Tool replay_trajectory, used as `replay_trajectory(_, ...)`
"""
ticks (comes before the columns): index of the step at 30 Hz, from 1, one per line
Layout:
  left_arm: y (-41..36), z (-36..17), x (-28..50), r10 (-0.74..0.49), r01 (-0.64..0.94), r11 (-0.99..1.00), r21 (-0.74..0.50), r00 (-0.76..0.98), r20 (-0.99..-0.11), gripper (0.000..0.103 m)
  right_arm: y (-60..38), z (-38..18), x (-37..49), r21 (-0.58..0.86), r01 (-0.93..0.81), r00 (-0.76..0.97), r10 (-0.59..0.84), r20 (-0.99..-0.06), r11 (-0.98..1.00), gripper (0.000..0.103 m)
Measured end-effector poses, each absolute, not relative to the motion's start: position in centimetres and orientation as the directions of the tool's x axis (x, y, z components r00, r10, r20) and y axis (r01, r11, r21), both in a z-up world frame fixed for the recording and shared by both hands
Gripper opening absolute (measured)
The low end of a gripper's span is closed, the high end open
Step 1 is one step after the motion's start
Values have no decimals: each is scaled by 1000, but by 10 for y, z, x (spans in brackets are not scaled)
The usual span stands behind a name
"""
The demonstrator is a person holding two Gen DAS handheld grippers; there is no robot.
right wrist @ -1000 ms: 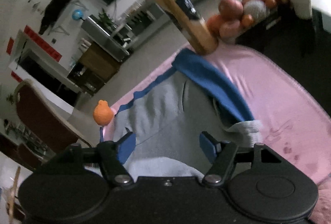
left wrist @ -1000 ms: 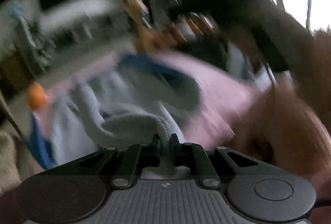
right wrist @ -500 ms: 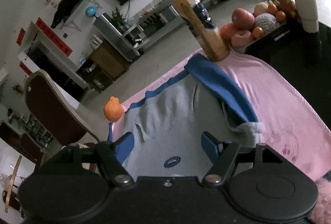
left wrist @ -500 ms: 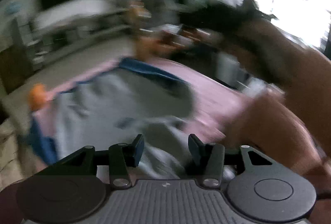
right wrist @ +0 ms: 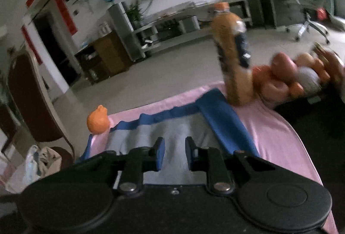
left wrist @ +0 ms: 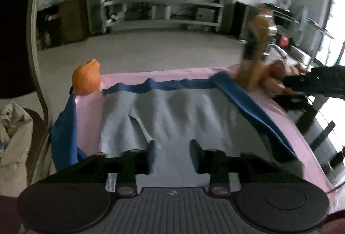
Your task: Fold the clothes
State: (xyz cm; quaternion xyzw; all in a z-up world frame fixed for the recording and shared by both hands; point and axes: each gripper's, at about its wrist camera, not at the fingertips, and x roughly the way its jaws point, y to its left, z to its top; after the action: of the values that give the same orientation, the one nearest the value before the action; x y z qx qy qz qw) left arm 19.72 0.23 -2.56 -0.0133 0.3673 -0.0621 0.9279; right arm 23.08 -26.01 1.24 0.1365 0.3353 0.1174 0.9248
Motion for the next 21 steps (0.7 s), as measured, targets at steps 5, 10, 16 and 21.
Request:
replay_trajectory(5, 30, -79, 258, -166, 45, 982, -181, 651, -741, 35, -237, -34, 327, 244, -116, 686, 255, -681, 963, 25)
replay_trajectory(10, 53, -102, 283, -143, -45, 976, -212, 603, -785, 38, -222, -98, 427, 178, -69, 617, 182, -766, 982, 44)
replay_trajectory(16, 56, -106, 284, -134, -65, 975, -213, 592, -795, 40, -203, -147, 476, 36, -81, 611, 78, -787, 996, 40)
replay_trajectory(21, 52, -110, 286, -125, -53, 980, -193, 589, -798, 40, -212, -141, 463, -8, -10, 669, 0, -744, 1000, 2)
